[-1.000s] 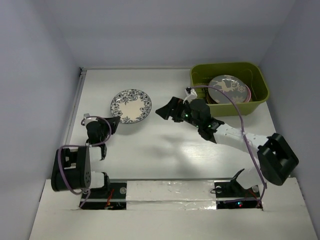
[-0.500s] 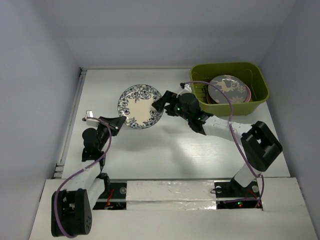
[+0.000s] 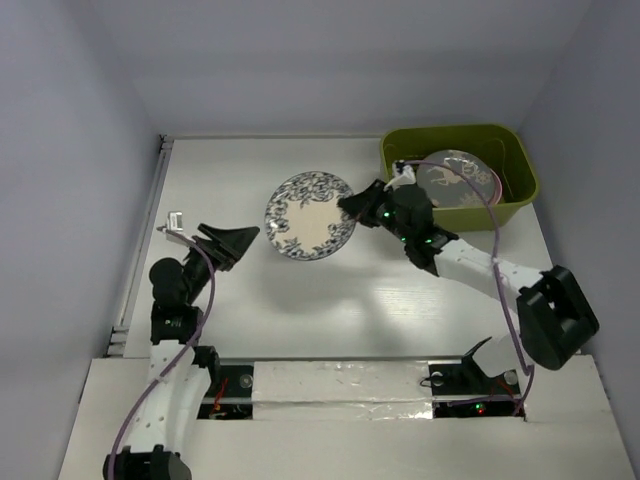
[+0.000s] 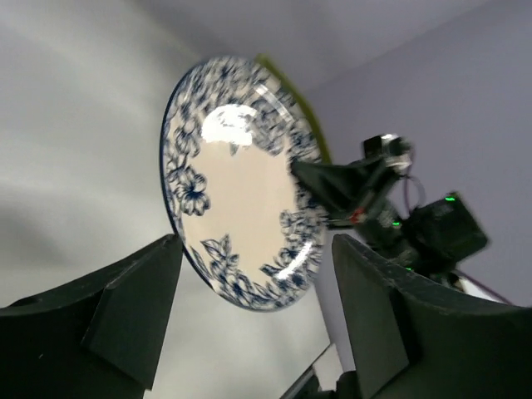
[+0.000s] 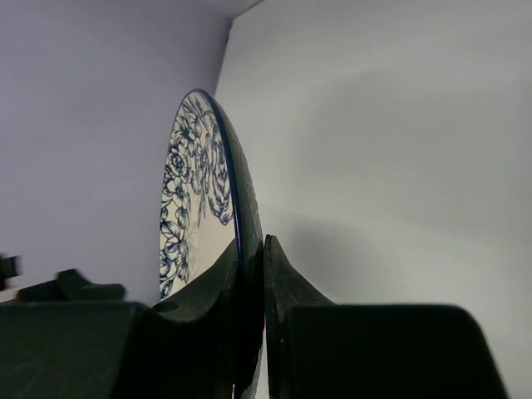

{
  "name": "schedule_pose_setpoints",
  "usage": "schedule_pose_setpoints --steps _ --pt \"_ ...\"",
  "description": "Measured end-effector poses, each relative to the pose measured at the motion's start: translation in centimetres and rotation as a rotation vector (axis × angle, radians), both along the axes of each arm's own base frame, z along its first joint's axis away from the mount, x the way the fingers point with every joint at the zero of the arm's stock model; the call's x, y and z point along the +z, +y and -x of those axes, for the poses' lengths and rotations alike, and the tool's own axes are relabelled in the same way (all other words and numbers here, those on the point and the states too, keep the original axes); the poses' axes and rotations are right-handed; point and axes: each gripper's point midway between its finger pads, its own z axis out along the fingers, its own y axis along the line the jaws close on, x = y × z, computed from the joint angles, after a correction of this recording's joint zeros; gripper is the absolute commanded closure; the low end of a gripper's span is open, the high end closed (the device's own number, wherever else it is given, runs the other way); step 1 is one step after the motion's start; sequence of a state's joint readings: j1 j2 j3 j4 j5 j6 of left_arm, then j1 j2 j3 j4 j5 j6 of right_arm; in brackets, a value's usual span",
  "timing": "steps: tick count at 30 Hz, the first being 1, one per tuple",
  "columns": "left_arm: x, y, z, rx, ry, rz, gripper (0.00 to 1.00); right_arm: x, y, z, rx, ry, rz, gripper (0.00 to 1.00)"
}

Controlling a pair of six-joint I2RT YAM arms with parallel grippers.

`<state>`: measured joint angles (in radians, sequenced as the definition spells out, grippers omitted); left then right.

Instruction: Place the plates into the plastic bin on the countertop

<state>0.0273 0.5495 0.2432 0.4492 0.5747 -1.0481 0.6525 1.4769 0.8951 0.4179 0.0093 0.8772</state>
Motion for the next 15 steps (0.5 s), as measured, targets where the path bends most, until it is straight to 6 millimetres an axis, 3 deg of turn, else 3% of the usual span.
schedule_pose_setpoints --steps 3,6,9,11,15 --pt "4.8 -0.1 0.5 -0.005 -0.123 -0.071 0.21 1.1 -5.9 -1.9 -0.106 -0.005 0.021 1.00" --pt "7.8 -0.6 1.4 -0.023 -0.218 -0.149 0.16 3.4 -14.3 -4.3 -0.288 -0.039 0.034 1.00" --pt "8.5 -1.0 2.2 -0.041 -0.256 -0.214 0.15 5.6 -22.6 -5.3 -0.482 -0.080 0.045 1.00" --pt "8.0 -1.2 2.4 -0.050 -0.250 -0.251 0.15 6.2 -27.1 -5.5 -0.586 -0.086 0.049 1.00" --pt "6.4 -1.5 2.6 -0.067 -0.213 -0.311 0.14 4.8 -32.7 -6.2 -0.687 -0.019 0.065 1.00"
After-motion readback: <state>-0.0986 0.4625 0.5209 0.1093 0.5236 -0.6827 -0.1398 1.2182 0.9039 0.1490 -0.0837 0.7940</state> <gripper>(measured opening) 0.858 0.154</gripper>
